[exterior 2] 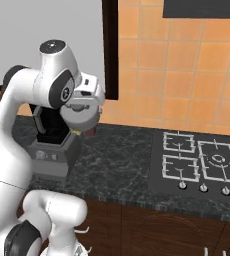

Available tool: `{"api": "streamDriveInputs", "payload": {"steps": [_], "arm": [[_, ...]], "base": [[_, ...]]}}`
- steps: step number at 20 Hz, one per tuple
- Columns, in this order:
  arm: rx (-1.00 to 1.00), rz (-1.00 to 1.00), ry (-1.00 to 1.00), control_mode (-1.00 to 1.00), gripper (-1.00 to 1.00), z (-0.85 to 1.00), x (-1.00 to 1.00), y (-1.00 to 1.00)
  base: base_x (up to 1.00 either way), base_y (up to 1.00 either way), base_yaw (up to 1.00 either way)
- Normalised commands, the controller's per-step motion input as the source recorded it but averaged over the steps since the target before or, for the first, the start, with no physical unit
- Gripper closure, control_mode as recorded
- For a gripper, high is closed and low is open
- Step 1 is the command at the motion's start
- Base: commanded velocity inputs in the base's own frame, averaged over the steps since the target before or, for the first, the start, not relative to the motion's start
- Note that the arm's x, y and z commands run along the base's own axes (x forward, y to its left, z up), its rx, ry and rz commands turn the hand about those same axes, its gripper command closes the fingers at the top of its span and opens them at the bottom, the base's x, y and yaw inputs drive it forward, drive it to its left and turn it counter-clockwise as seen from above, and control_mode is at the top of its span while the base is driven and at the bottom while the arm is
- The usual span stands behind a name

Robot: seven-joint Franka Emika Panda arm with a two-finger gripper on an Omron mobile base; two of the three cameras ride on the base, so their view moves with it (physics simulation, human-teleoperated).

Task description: Close the lid blender by securely placing the lid on top.

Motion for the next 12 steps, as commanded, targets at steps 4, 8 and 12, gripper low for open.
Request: {"api": "streamDriveInputs", "payload": {"steps": [4,8,12], "arm": [[0.09,0.01,-0.01,-1.0,1.0,0.7,0.02,0.26],[0.07,0.01,0.0,-1.0,1.0,0.68,0.11,0.36],[0.04,0.01,0.0,-1.0,1.0,0.63,0.15,0.43]], "base": [[0.0,0.0,0.0],[0.0,0.0,0.0],[0.0,0.0,0.0]]}}
